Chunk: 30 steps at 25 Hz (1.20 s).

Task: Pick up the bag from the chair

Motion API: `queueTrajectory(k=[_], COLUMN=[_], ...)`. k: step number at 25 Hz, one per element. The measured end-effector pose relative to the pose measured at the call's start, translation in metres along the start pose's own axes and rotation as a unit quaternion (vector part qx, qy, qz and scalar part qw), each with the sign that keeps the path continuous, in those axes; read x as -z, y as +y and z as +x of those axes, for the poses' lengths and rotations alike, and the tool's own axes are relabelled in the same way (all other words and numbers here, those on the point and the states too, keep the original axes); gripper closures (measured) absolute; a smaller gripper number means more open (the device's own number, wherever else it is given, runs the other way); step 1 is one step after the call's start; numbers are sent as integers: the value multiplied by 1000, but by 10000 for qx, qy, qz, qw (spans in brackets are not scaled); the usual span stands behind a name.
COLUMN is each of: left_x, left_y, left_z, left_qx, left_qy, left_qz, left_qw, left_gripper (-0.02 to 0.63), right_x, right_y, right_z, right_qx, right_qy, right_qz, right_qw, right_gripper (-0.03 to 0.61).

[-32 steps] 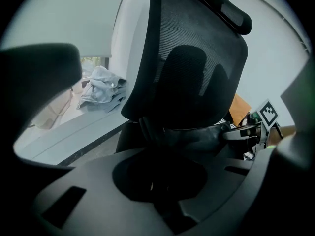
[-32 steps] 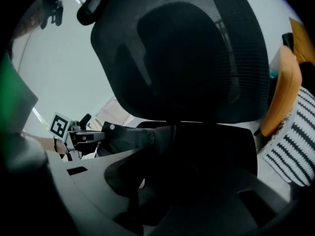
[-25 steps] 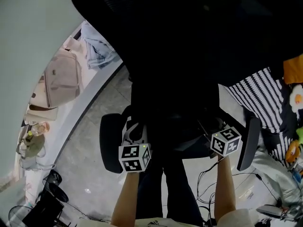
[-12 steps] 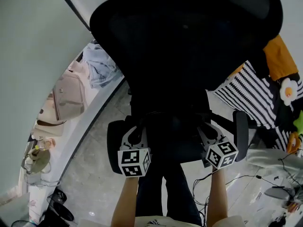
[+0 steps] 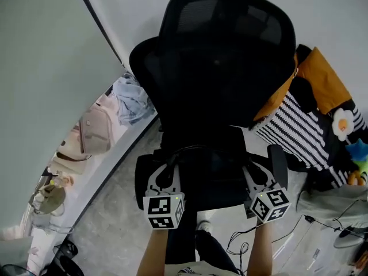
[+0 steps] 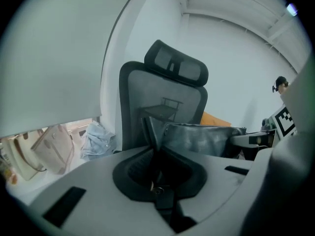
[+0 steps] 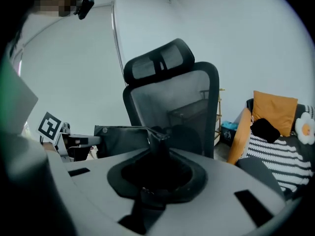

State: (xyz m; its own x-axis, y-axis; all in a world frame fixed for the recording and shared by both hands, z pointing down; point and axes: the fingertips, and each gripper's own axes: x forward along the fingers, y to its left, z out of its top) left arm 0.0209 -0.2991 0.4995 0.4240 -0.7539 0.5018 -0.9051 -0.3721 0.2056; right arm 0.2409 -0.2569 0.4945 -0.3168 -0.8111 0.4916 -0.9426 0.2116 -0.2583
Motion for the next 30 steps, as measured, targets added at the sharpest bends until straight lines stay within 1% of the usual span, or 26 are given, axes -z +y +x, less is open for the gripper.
queueTrajectory(k=[5,10,13,17,23,30], left_x=[-36,-59,-73,-81,-98,-98], left_y=[-26,-51,-63,-80,-97,-112], left_z=[-54,-109,-141,-192,-250,-306], left_qx=[-52,-169,-183,-219,-225,-257], left_qy=[-379,-716,-983,-1180,-1521,-1752], left_qz=[105,51,92,109,188,212], left_qw=[9992,9973,9949,9927,9879,9840], left_gripper=[581,581,581,581,581,582], right_x=[-32,-58,-75,-82,-96,-97], right_y=[20,41,55,77,105,132], right_z=[-57,-112,-145,-191,-241,-291], right_qx=[-30,-76,-81,-95,-147,-152], right_qy=[-363,-678,-923,-1106,-1411,-1645], right_qz=[-101,-343,-482,-540,-599,-710], right_qw=[9993,9971,9945,9924,9881,9837], right_gripper=[496,497,496,495,495,494])
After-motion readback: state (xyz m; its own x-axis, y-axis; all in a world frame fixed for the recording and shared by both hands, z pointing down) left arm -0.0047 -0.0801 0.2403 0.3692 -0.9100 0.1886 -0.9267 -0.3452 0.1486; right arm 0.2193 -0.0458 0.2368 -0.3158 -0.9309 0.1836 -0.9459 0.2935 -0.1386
